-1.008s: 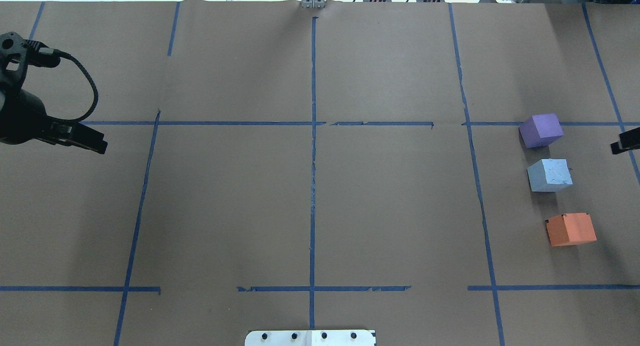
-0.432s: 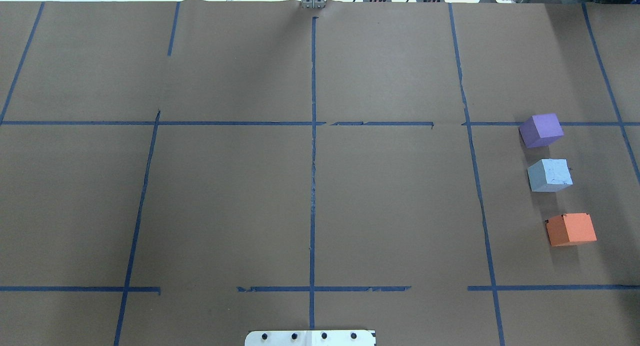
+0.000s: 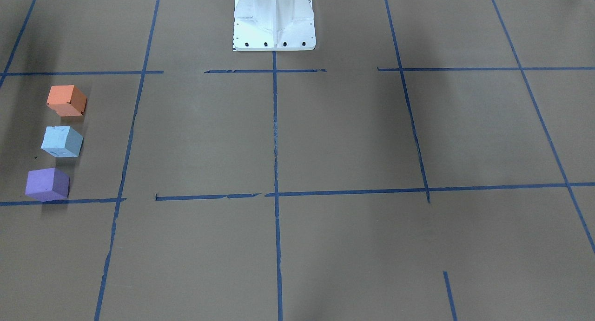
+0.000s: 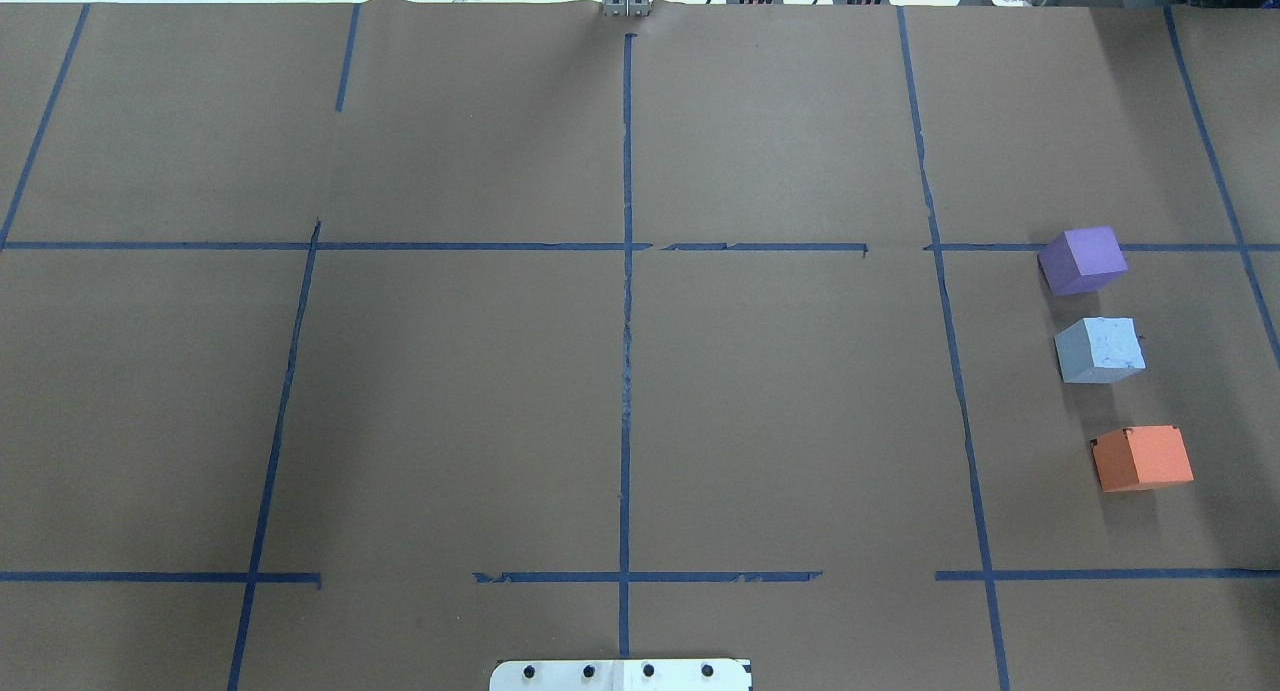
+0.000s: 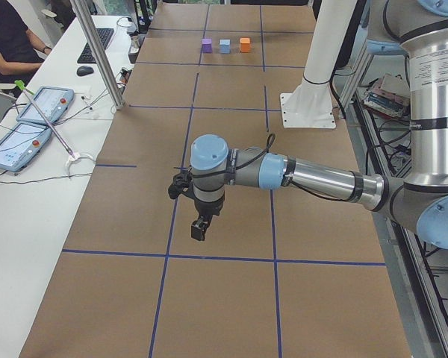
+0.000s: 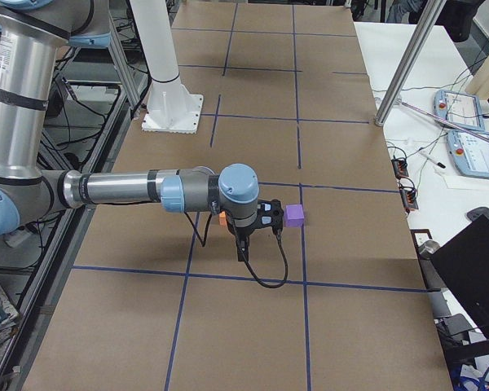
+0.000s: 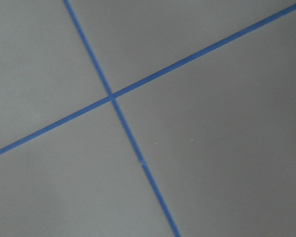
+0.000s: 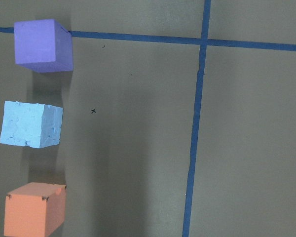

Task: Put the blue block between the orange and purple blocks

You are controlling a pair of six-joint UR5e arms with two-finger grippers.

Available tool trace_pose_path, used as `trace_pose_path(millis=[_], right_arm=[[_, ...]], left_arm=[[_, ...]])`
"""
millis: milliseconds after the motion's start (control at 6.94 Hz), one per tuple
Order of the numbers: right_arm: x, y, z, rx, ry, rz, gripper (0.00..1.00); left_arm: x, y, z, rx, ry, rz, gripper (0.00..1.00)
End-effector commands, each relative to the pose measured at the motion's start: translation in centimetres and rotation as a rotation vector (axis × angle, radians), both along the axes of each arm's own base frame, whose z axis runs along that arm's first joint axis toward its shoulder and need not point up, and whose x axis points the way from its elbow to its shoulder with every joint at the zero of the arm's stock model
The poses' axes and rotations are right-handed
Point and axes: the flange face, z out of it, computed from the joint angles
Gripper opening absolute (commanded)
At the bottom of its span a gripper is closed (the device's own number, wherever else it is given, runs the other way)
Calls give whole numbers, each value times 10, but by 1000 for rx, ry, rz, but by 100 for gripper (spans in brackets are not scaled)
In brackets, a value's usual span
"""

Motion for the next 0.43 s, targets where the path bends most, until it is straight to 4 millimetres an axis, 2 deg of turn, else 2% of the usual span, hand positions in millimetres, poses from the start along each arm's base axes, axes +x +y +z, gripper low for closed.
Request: trace_pose_path(millis=[0, 288], right_arm=[[-7, -1, 0, -5, 0, -22, 100], [-13, 3, 4, -27, 2, -63, 100]], left_arm=[[-27, 16, 52, -106, 80, -71, 100], [-25, 14, 55, -141, 106, -98, 100]])
